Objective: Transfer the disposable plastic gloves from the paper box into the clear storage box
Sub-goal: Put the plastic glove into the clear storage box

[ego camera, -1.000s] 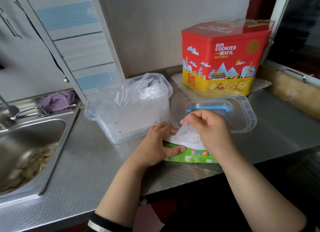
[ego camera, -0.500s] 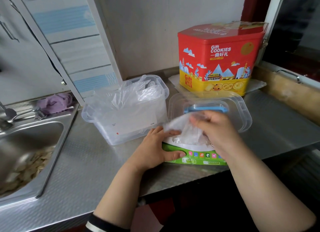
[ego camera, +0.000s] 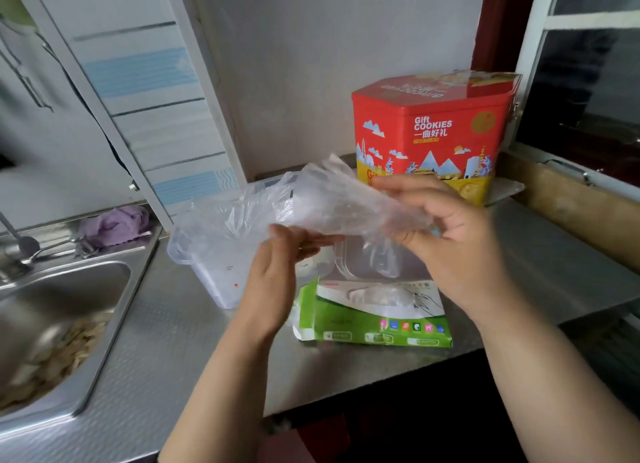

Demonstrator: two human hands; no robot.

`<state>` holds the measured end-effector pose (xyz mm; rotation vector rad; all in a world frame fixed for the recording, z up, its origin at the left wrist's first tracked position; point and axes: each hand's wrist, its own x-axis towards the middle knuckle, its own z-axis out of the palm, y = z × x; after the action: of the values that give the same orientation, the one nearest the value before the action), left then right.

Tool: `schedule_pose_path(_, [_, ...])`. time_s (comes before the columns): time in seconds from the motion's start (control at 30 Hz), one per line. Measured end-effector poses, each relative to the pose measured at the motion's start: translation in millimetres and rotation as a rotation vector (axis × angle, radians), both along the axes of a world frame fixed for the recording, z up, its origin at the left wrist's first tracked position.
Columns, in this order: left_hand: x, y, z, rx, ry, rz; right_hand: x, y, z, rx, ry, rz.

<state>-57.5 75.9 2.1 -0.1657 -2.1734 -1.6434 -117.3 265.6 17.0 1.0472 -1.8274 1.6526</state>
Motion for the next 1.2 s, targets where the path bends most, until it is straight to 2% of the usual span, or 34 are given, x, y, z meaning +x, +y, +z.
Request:
schedule_pose_path(0.07, [-0.8,0.2,22.3,0.326,-0.157,-0.145,-1.6,-4.8,-13.5,0.188,0.127,-0.122])
schedule_pose_path(0.1, [-3.8,0.0,28.3,0.373,-0.211,-0.193,-2.9,-6.5,-19.7,0.264,0.174,-0.163])
schedule_pose_path(0.2, [-9.8,-2.1,29.6,0.266,-0.247,-0.179,-4.7,-9.5,-32.6,0.459,0.230,-0.226])
schedule_pose_path(0.3, [-14.9,-3.6,20.7,0.106,-0.193,-0.063,0.2,-7.0,-36.4,0.625,0.137,-0.200])
schedule_pose_path(0.43, [-16.4,-6.6,17.9,-0.048,-0.143,-0.058,4.1,-2.3,-26.0,0.436,-0.062,-0.105])
schedule_pose_path(0.53, [-13.9,-8.2,22.0,-0.146,-0.135,-0.145,-3.4,-5.6,-14.6,0.467,-0.029,-0.183])
schedule_pose_path(0.6, [-13.1,-6.5,24.8,-0.153,-0.134,-0.147,-8.7,-9.8,-11.3,0.482,-0.159,-0.128])
schedule_pose_path(0.67, [-12.4,-5.1,27.0,-0.124,-0.127,-0.101,-13.7,-14.3,-11.1,0.407,-0.312,-0.039])
schedule_pose_path(0.8, [-10.5,-12.1,23.4,-0.206,-0.142,0.046,-18.5,-15.1,-6.5,0.241,-0.379,-0.150])
schedule_pose_path(0.9, [-8.7,-21.4,21.3,-0.269,-0.146,0.094,-20.8,-14.5,1.4,0.247,-0.374,-0.172])
schedule_pose_path(1.07, [-12.9,-26.4,32.4,-0.185,-0.014,-0.052,-25.3,-23.5,14.6,0.337,-0.342,-0.169])
schedule_pose_path(1.2, [-23.1,-16.6,43.1,-0.252,0.144,0.068,-38.3,-28.4,30.3,0.446,-0.377,-0.217])
